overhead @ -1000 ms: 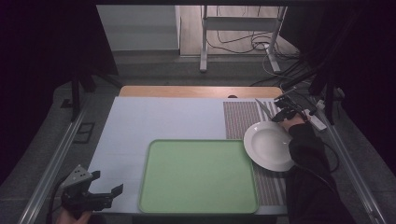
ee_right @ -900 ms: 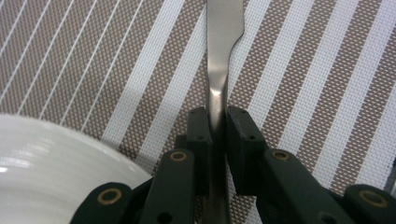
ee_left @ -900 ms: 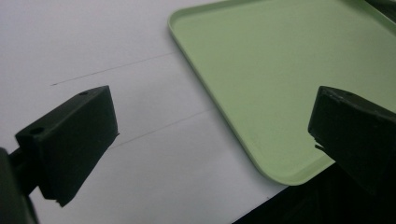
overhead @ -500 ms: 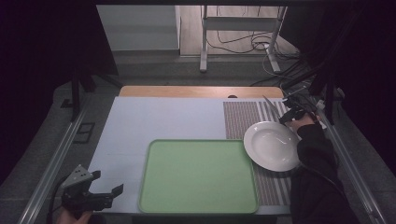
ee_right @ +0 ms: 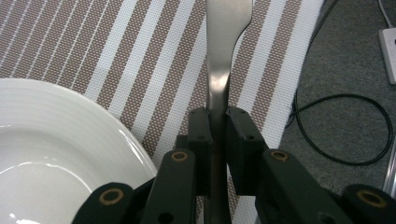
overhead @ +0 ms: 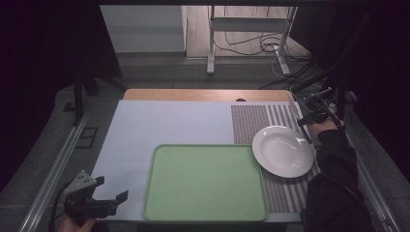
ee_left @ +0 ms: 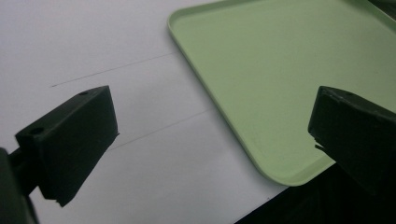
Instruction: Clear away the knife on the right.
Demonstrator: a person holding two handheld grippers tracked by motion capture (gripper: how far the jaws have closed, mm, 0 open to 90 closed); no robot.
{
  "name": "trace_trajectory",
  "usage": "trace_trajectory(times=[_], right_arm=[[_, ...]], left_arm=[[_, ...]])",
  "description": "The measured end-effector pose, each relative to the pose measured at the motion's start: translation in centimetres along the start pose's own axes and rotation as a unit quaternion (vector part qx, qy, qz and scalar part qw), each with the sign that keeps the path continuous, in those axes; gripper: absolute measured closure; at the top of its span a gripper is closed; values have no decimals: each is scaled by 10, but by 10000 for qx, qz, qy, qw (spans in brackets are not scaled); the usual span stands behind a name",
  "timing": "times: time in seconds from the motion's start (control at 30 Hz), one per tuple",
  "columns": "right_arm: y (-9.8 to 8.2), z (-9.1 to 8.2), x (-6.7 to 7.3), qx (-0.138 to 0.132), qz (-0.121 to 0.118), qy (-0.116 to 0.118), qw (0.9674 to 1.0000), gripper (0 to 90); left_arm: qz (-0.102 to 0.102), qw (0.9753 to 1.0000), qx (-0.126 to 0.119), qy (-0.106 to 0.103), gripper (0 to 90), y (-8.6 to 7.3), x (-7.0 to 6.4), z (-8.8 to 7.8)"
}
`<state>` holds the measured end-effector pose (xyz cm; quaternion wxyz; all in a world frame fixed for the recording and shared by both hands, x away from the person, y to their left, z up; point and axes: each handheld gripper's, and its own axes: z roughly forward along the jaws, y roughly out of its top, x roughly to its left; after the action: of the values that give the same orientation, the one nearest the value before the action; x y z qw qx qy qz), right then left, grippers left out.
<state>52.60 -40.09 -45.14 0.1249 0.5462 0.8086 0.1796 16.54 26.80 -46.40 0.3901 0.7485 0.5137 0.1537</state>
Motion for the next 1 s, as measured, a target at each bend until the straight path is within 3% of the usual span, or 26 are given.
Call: trace_trajectory(times=[0.2,0.4,1.0], right_arm=[[-4,-18,-2,-122,78,118,9998,812],[-6,-34,8,-257,-18,212,9994,812],[-12,-39,73,-150,-581,667,9960,812]], left_arm=[[-5,10000,9,3,10,0,0,0],[-1,10000,10,5,11,0,0,0],[1,10000,5,5,11,0,0,0]])
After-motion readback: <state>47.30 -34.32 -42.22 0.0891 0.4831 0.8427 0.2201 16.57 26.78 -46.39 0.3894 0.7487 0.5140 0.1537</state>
